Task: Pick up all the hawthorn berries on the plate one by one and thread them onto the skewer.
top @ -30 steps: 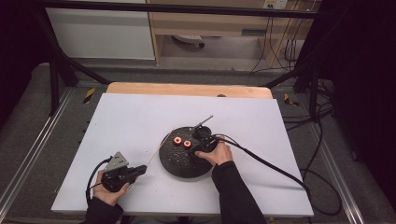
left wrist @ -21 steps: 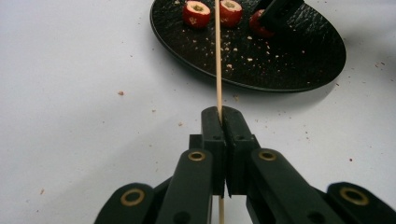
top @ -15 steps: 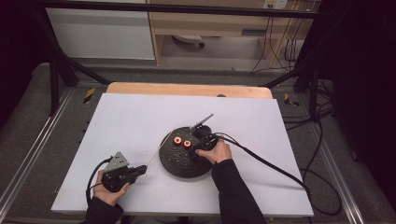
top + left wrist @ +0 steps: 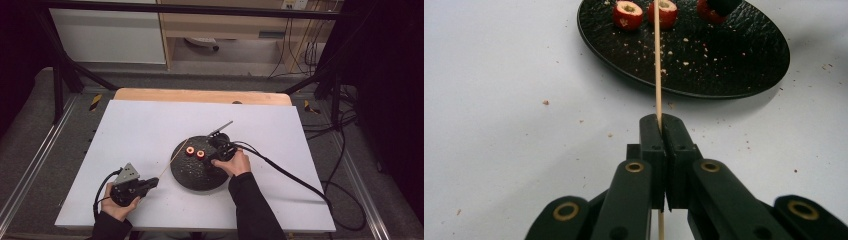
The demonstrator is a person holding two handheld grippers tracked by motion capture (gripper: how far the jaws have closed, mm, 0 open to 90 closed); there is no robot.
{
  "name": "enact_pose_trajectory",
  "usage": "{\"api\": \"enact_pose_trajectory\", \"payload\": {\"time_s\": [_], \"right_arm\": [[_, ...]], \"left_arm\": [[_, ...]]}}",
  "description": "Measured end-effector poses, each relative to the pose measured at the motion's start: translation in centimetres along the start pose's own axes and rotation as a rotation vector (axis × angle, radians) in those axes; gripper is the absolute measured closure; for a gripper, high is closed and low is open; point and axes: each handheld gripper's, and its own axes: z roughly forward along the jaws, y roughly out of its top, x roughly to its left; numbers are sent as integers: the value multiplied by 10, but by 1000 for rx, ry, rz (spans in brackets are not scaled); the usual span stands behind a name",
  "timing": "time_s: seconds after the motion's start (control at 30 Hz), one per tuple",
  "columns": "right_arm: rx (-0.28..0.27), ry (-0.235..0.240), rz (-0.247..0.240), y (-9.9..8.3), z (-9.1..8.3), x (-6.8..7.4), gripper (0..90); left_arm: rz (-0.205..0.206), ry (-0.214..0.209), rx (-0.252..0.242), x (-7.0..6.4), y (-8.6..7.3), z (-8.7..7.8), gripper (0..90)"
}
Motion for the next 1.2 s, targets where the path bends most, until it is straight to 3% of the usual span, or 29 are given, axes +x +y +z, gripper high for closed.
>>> {"api": "enact_pose_trajectory", "payload": {"time_s": [0.3, 0.57, 0.9, 1.2], "right_arm": [[-11, 9, 9, -1, -12, 3, 635], [-95, 37, 43, -12, -25, -3, 635], [-313, 112, 90, -34, -32, -7, 636], [-523, 175, 162, -48, -34, -8, 637]], "left_arm": [[1, -1, -6, -2, 1, 0, 885], [3, -2, -15, -5, 1, 2, 885], [8, -1, -20, -9, 2, 5, 885], [6, 0, -28, -11, 3, 6, 885]]}}
